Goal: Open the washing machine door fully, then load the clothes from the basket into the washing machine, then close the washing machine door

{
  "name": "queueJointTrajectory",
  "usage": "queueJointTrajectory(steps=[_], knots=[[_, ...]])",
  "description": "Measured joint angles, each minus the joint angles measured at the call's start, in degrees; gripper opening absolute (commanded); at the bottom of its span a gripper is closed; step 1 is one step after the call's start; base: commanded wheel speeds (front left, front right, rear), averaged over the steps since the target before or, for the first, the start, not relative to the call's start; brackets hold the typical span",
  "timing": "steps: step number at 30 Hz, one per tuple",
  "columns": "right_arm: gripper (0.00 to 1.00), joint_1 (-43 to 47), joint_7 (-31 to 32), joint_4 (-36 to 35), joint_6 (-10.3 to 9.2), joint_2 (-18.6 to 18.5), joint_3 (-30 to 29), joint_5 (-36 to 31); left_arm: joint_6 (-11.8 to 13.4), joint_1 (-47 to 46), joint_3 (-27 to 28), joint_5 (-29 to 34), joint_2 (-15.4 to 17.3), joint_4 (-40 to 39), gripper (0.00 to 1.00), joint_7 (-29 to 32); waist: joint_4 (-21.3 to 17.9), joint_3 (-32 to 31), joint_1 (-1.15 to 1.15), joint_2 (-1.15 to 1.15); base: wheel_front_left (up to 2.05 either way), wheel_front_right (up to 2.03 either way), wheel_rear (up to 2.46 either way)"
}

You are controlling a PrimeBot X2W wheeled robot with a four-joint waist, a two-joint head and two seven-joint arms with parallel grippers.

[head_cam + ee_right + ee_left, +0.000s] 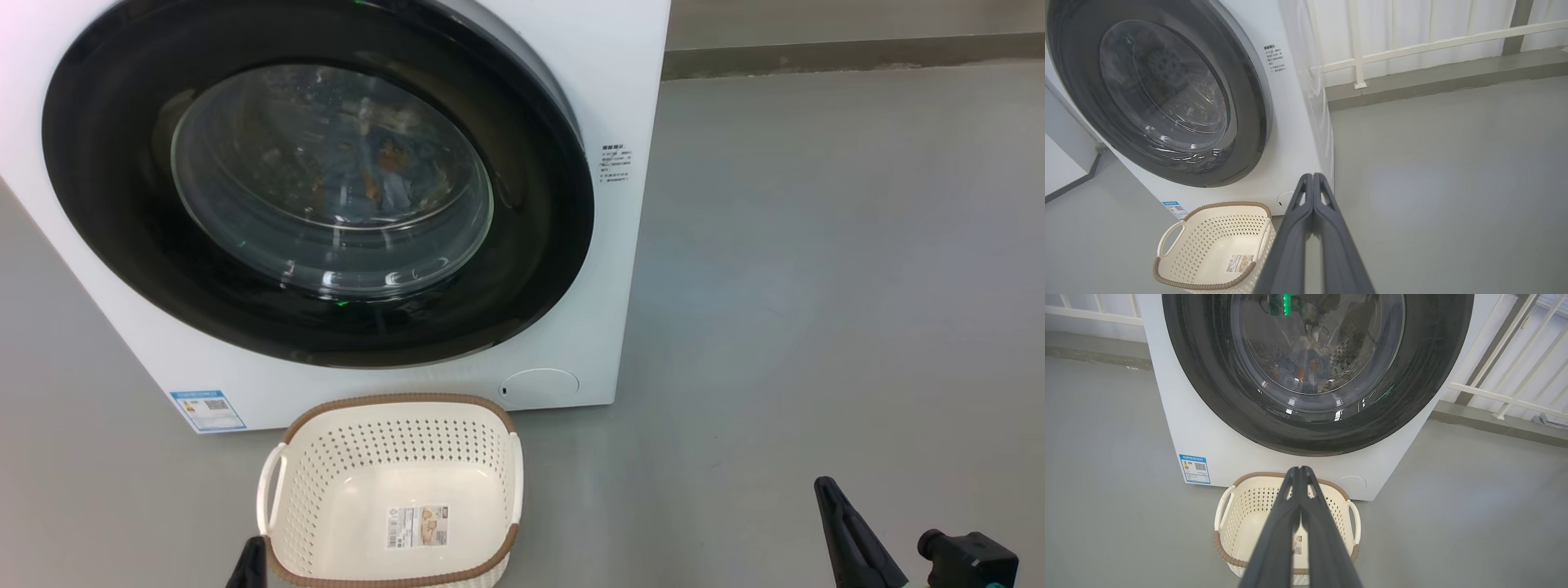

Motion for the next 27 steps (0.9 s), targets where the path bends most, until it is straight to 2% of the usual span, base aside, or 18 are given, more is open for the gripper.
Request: queueJointTrajectory(steps=[27], knots=[[0.0, -2.63, 2.88, 2.8, 0.0, -0.36, -0.2, 18.04, -0.14, -2.74, 1.91, -16.08, -0.34, 1.82, 0.0, 3.57, -0.54, 0.37, 0.0, 0.0, 0.0, 0.0, 0.0]])
